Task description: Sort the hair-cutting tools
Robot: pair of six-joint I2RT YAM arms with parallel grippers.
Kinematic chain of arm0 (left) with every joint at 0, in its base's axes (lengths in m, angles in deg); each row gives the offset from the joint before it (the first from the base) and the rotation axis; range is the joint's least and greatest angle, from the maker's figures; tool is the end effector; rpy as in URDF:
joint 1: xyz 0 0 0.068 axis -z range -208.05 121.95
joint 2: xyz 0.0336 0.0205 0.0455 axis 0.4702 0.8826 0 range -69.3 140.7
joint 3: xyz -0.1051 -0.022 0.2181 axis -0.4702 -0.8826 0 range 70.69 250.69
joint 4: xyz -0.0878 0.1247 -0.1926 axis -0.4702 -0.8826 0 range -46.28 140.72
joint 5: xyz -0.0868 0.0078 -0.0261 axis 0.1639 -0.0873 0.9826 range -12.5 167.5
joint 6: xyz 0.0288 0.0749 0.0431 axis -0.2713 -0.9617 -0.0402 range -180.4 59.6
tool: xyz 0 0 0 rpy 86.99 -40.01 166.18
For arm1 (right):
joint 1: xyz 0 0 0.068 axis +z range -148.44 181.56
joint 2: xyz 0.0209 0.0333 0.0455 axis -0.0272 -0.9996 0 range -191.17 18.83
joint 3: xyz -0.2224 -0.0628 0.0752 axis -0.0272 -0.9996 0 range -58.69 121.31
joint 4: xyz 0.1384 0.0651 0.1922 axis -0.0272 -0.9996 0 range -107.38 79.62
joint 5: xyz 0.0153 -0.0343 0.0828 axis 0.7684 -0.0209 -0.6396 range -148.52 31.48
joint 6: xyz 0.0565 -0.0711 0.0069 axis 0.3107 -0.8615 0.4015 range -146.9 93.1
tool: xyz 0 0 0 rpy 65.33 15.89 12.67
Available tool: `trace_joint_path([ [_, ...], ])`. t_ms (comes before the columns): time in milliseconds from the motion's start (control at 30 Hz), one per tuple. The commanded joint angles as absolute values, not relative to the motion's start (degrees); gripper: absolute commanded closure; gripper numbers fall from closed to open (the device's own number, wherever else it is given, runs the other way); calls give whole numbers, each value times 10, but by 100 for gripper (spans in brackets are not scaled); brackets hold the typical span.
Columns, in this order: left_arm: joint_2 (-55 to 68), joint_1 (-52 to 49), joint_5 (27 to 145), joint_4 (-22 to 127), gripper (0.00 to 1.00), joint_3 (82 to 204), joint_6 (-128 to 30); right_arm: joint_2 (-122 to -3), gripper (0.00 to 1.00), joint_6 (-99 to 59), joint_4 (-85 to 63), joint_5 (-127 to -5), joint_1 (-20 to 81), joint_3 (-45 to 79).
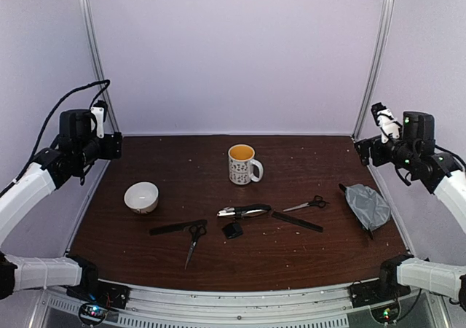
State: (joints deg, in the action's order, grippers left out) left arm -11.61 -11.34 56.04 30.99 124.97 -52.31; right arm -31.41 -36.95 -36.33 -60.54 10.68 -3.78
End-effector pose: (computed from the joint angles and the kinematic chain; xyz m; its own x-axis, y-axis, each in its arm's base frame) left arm 0.2619 -0.0475 0.2980 -0.3648 -0.0273 -0.9307 -0.1071 0.9942 0.0128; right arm 0.2347 0.0407 0.3146 -0.3196 -0.2279 -0.9197 -0.2505 0.9564 -0.1499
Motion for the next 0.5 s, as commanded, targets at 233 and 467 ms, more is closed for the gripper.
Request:
trace_joint_path([
  [233,-61,-155,737,422,24,1242,-510,-304,12,-538,-469,-596,130,-172],
  [467,-36,-147,787,436,25,1253,-506,-326,26,-583,-473,-487,196,-256],
])
